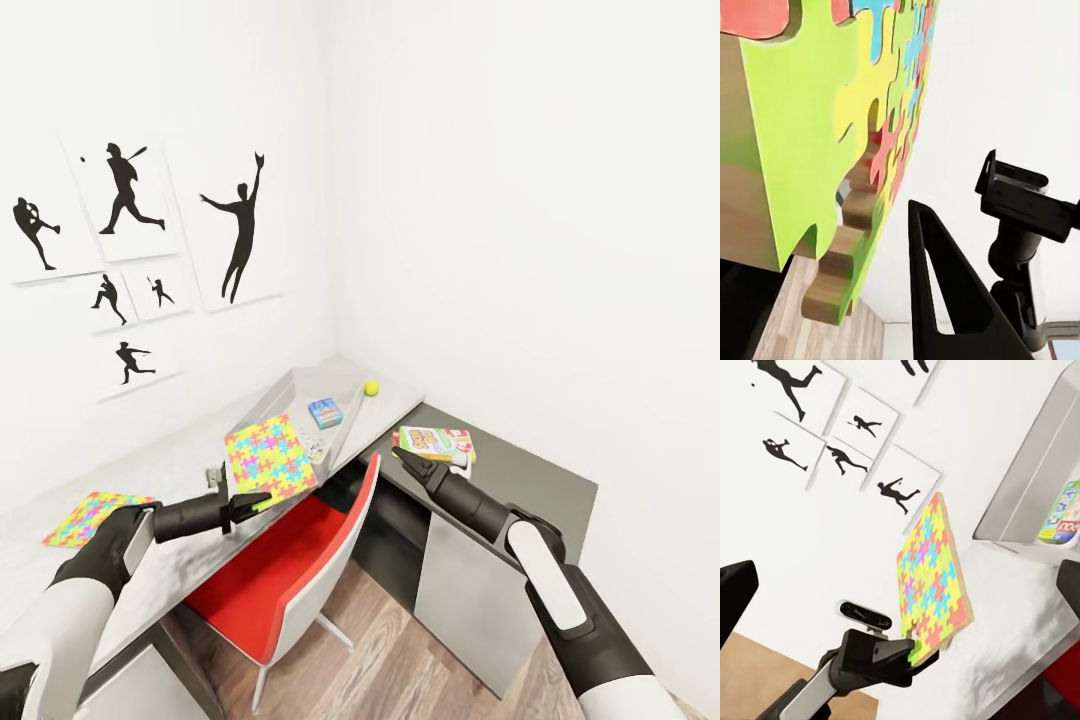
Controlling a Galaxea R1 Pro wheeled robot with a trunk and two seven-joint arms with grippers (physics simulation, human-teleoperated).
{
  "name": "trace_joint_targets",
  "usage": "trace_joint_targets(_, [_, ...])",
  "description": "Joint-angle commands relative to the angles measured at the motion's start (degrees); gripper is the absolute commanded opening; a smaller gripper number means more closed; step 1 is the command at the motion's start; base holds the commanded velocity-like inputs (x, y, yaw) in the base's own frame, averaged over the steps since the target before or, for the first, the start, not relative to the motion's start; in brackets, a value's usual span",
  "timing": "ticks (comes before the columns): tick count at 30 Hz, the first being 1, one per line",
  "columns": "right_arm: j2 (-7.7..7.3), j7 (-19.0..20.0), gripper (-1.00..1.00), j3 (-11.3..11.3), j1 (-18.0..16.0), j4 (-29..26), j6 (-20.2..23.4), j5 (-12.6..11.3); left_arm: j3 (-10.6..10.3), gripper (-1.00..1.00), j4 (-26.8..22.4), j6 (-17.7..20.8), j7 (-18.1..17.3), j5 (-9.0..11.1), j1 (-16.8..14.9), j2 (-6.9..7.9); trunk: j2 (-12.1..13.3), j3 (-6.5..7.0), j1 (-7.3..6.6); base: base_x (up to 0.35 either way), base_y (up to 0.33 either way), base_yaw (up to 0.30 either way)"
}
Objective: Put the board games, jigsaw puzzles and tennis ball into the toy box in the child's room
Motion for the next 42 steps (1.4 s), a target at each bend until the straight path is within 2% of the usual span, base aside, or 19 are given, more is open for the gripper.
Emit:
trace_joint_targets(1, [-0.04,0.0,1.0,0.0,0.0,0.0,0.3,-0.3,0.1,-1.0,0.0,0.5,0.3,0.1,-0.6,-0.02,-0.1,-0.13,0.04,0.0,0.0,0.0])
trace_joint_targets(4, [-0.04,0.0,1.0,0.0,-0.1,0.0,0.2,-0.3,0.9,-1.0,0.4,0.7,4.2,0.3,-4.3,-0.13,-0.1,-0.13,0.04,0.0,0.0,0.0])
trace_joint_targets(6, [-0.04,0.0,1.0,0.0,-0.1,0.0,0.2,-0.3,2.8,-1.0,0.5,0.8,7.9,0.4,-5.7,-0.33,-0.1,-0.13,0.04,0.0,0.0,0.0])
trace_joint_targets(7, [-0.04,0.0,1.0,0.0,0.0,0.0,0.2,-0.3,4.8,-1.0,0.6,0.8,10.6,0.5,-6.3,-0.54,-0.1,-0.13,0.04,0.0,0.0,0.0])
trace_joint_targets(8, [-0.04,0.0,1.0,0.0,0.0,0.0,0.2,-0.3,6.7,-1.0,0.6,0.8,13.2,0.6,-6.8,-0.99,-0.1,-0.13,0.04,0.0,0.0,0.0])
trace_joint_targets(10, [-0.04,0.0,1.0,0.0,-0.1,0.1,0.2,-0.3,9.1,-1.0,0.6,0.7,16.4,0.7,-7.2,-2.09,-0.1,-0.13,0.04,0.0,0.0,0.0])
trace_joint_targets(13, [-0.04,0.0,1.0,0.0,0.0,0.1,0.2,-0.3,11.0,-1.0,0.6,0.7,19.3,0.7,-8.2,-3.38,-0.1,-0.13,0.04,0.0,0.0,0.0])
trace_joint_targets(19, [-0.04,-0.1,1.0,0.0,0.0,0.1,0.2,-0.4,12.6,-1.0,0.6,0.4,20.8,1.3,-9.1,-4.99,-0.1,-0.13,0.04,0.0,0.0,0.0])
trace_joint_targets(21, [-0.04,-0.1,1.0,0.0,0.0,0.1,0.2,-0.4,14.3,-1.0,0.6,0.2,21.3,2.4,-9.1,-5.67,-0.1,-0.13,0.04,0.0,0.0,0.0])
trace_joint_targets(26, [-0.04,-0.1,1.0,0.0,-0.1,0.1,0.2,-0.4,16.7,-1.0,0.6,0.1,24.4,3.3,-9.1,-6.34,-0.1,-0.13,0.04,0.0,0.0,0.0])
trace_joint_targets(28, [-0.04,-0.1,1.0,0.0,0.0,0.1,0.2,-0.4,19.8,-1.0,0.7,0.0,26.8,3.5,-9.2,-6.78,-0.1,-0.13,0.04,0.0,0.0,0.0])
trace_joint_targets(32, [-0.04,0.0,1.0,-0.1,0.0,0.1,0.2,-0.4,24.0,-1.0,0.7,0.0,29.9,3.5,-9.2,-7.99,-0.1,-0.13,0.04,0.0,0.0,0.0])
trace_joint_targets(36, [-0.04,0.0,1.0,-0.1,-0.1,0.1,0.2,-0.4,25.2,-1.0,0.7,-0.2,32.8,3.8,-9.2,-8.29,-0.1,-0.13,0.04,0.0,0.0,0.0])
trace_joint_targets(42, [-0.07,0.0,1.0,-0.1,-0.1,0.1,0.2,-0.4,25.5,-1.0,0.8,-1.6,34.0,4.5,-9.2,-8.38,-0.1,-0.13,0.04,0.038,0.0,0.0])
